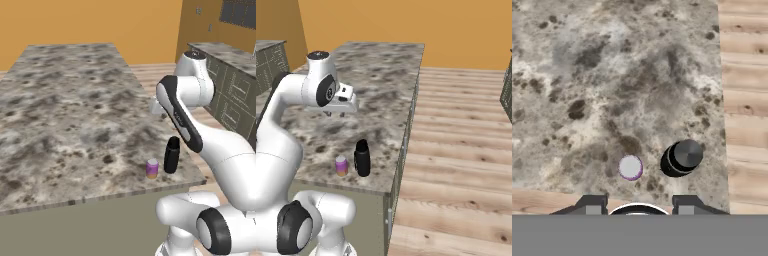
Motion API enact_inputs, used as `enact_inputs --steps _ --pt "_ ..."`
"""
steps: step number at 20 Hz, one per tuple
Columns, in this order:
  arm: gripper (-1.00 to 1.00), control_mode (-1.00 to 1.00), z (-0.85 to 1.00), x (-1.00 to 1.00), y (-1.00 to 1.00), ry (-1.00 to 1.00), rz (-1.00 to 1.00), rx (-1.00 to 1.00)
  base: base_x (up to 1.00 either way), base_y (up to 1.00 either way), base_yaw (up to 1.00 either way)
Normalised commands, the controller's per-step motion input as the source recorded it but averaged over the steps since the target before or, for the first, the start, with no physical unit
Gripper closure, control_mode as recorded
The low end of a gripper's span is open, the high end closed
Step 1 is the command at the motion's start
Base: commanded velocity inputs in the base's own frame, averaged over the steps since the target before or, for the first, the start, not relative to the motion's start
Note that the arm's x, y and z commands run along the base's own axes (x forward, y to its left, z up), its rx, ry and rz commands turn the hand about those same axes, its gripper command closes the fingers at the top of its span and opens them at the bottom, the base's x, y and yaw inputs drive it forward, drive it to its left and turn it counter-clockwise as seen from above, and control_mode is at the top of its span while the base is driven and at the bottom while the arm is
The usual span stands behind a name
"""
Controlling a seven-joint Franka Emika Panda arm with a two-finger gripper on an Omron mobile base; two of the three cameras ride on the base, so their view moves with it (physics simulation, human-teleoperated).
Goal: Pick the can, water bottle from the counter and place them in the open cabinet.
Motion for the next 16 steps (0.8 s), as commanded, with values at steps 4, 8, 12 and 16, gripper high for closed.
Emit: enact_inputs --steps 4,8,12,16 --pt "-1.0 -1.0 -0.07 -0.17 -0.47 -0.03 0.0 0.12 0.0 0.0 0.0" --pt "-1.0 -1.0 -0.23 -0.29 -0.87 -0.06 0.03 0.22 0.0 0.0 0.0" --pt "-1.0 -1.0 -0.25 -0.29 -0.46 -0.07 0.15 0.14 0.0 0.0 0.0" --pt "-1.0 -1.0 -0.18 -0.39 -0.25 -0.08 0.21 0.1 0.0 0.0 0.0"
